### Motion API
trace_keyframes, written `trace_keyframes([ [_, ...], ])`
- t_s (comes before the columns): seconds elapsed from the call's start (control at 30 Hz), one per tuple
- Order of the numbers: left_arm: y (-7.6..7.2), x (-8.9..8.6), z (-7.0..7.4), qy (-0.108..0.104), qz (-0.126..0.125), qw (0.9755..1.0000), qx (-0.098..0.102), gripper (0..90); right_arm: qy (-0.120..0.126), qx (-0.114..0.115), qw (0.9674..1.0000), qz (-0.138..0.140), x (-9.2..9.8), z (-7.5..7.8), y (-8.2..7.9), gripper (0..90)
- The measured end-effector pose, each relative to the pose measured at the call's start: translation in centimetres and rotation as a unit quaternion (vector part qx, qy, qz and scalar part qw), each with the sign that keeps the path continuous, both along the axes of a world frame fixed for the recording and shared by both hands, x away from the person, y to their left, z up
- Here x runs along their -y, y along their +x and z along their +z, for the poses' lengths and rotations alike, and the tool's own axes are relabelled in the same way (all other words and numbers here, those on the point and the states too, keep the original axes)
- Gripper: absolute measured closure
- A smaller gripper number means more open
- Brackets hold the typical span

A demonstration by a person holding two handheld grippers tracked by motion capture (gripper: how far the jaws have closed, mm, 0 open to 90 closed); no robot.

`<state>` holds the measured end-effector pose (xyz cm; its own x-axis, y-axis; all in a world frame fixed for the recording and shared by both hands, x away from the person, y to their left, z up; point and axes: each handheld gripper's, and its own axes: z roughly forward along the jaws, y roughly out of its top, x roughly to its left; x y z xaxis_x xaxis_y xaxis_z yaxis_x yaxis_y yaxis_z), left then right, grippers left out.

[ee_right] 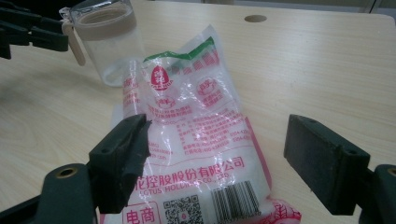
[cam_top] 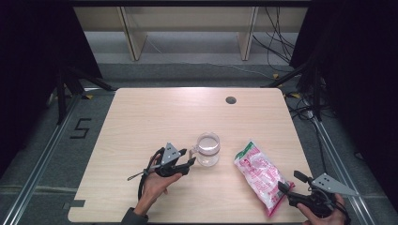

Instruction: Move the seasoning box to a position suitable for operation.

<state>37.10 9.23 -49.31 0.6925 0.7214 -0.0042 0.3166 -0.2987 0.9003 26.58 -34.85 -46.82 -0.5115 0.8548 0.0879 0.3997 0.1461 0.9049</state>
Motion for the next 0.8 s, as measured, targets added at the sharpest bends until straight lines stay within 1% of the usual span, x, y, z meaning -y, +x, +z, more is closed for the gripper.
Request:
trace_keyframes([
  [0.03,0.3,0.1,-0.3,0.009,-0.004,0.9999,0.002,59.2,0.001,0.0,1.0,0.001,0.0,0.0,0.0,22.8],
  [0.07,0.3,0.1,-0.3,0.009,-0.004,0.9999,0.002,61.7,0.0,0.001,1.0,0.001,0.0,0.0,0.0,22.8],
  [0.1,0.4,0.3,-0.5,0.015,-0.003,0.9999,0.006,64.9,-0.001,0.001,1.0,0.002,0.0,0.0,0.0,22.6],
  [0.13,0.4,0.3,-0.5,0.015,-0.003,0.9999,0.006,66.8,-0.001,0.001,1.0,0.002,0.0,0.0,0.0,22.6],
  [0.17,0.5,0.3,-0.7,0.012,-0.009,0.9999,0.002,68.3,0.006,-0.007,1.0,0.004,-0.2,0.0,0.0,22.6],
  [0.2,0.5,0.3,-0.7,0.012,-0.009,0.9999,0.002,70.1,0.006,-0.007,1.0,0.004,-0.2,0.0,0.0,22.6],
  [0.23,0.7,0.3,-0.6,0.024,-0.017,0.9995,0.015,72.5,0.003,-0.004,1.0,0.004,-0.1,-0.1,0.0,22.5],
  [0.27,0.6,0.4,-0.7,0.025,-0.007,0.9995,0.015,72.5,0.003,-0.004,1.0,0.004,-0.1,-0.1,0.0,22.5],
  [0.33,0.7,0.4,-0.7,0.027,-0.007,0.9995,0.017,73.1,0.001,-0.003,1.0,0.004,-0.1,-0.1,0.0,22.5],
  [0.37,1.0,0.3,-0.7,0.03,-0.002,0.9993,0.023,73.4,0.004,-0.005,1.0,0.003,-0.1,-0.1,0.0,22.5],
  [0.43,1.2,0.2,-0.8,0.029,-0.003,0.9993,0.022,73.9,0.005,-0.004,1.0,0.005,-0.1,-0.1,0.0,22.6],
  [0.47,1.4,0.1,-0.7,0.035,0.0,0.999,0.027,74.0,0.002,-0.003,1.0,0.006,-0.1,-0.1,0.1,22.5],
  [0.57,1.8,0.1,-0.7,0.038,0.0,0.9989,0.029,74.7,-0.001,0.003,0.9999,0.011,-0.1,-0.2,0.2,22.5],
  [0.6,2.0,0.0,-0.7,0.047,-0.004,0.9982,0.037,74.7,-0.001,0.003,0.9999,0.011,-0.1,-0.2,0.2,22.5],
  [0.63,2.3,0.0,-0.7,0.049,0.001,0.9982,0.036,75.0,0.001,0.0,0.9999,0.011,-0.1,-0.2,0.2,22.5],
  [0.73,2.6,0.0,-0.7,0.049,0.006,0.998,0.039,75.7,0.001,0.002,0.9999,0.01,0.0,-0.2,0.1,22.5],
  [0.77,2.8,-0.1,-0.8,0.043,0.007,0.9983,0.038,76.4,0.008,-0.005,0.9999,0.01,0.0,-0.3,0.1,22.5],
  [0.8,3.0,-0.1,-0.8,0.041,0.006,0.9984,0.038,76.4,0.008,-0.005,0.9999,0.01,0.0,-0.3,0.1,22.5],
])
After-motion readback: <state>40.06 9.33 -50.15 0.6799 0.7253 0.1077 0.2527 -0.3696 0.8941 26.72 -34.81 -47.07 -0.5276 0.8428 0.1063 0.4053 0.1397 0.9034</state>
